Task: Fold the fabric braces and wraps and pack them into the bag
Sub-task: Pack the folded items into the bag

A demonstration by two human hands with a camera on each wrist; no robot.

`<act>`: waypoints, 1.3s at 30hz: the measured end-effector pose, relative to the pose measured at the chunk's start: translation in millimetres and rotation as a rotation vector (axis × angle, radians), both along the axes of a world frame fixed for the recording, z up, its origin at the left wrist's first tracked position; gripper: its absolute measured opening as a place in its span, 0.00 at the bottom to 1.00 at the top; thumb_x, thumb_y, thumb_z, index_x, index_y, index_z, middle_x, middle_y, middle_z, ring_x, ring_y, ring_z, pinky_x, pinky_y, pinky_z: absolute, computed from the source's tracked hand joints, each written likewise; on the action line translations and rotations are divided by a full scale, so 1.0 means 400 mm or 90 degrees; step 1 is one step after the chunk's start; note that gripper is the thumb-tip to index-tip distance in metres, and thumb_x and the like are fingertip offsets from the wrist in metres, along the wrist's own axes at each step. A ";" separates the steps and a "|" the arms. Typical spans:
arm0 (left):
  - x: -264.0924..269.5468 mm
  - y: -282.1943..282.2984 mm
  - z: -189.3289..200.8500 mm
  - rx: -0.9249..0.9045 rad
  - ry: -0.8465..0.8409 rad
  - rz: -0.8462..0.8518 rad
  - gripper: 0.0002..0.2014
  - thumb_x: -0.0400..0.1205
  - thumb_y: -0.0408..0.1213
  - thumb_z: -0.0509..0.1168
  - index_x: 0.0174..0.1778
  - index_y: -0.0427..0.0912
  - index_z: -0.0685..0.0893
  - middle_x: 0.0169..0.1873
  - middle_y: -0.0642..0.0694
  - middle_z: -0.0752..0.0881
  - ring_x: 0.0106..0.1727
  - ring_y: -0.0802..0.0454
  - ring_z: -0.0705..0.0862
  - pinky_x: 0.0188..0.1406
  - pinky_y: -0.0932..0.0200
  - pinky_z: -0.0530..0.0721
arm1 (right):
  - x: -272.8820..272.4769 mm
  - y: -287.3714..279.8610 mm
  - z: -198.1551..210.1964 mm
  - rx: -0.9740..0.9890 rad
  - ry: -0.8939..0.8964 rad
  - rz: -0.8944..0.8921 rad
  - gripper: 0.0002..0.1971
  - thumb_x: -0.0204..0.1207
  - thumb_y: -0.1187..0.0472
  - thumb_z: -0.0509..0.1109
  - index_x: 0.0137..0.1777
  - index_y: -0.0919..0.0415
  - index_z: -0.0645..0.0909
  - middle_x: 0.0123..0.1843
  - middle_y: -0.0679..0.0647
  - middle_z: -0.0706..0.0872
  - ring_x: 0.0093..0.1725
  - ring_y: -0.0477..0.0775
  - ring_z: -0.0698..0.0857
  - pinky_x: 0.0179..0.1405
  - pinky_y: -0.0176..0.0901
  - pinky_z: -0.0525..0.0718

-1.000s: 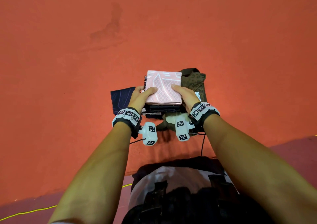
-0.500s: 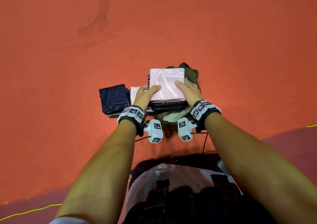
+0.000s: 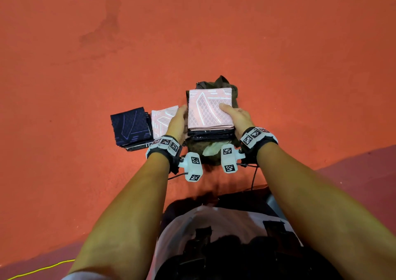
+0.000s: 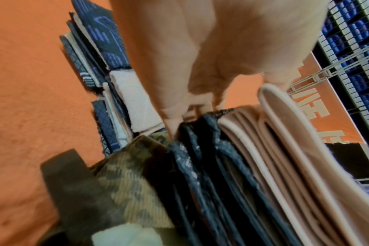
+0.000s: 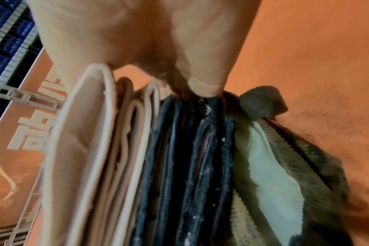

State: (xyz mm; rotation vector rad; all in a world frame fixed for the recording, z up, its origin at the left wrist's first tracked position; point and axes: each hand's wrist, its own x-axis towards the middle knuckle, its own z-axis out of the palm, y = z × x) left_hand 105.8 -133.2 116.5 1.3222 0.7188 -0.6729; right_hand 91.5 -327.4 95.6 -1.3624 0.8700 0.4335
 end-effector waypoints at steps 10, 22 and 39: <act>-0.048 0.028 -0.116 0.184 -0.056 -0.334 0.13 0.79 0.26 0.71 0.53 0.42 0.78 0.37 0.48 0.79 0.40 0.48 0.79 0.42 0.57 0.79 | -0.025 -0.023 0.003 -0.006 0.003 -0.095 0.40 0.41 0.32 0.88 0.48 0.56 0.82 0.54 0.61 0.92 0.55 0.66 0.91 0.59 0.66 0.88; -0.027 -0.012 -0.330 0.429 -0.225 -0.528 0.55 0.47 0.78 0.75 0.70 0.54 0.79 0.58 0.50 0.85 0.60 0.50 0.84 0.65 0.50 0.85 | -0.035 -0.024 0.023 0.069 -0.040 -0.120 0.39 0.59 0.53 0.89 0.68 0.67 0.78 0.56 0.62 0.91 0.53 0.62 0.92 0.54 0.56 0.91; -0.030 -0.008 -0.147 0.483 -0.162 -0.499 0.15 0.77 0.37 0.70 0.60 0.43 0.81 0.47 0.40 0.88 0.54 0.38 0.86 0.52 0.52 0.84 | -0.033 -0.020 0.020 0.132 -0.053 -0.156 0.20 0.68 0.56 0.85 0.54 0.69 0.86 0.53 0.65 0.92 0.53 0.66 0.92 0.59 0.65 0.88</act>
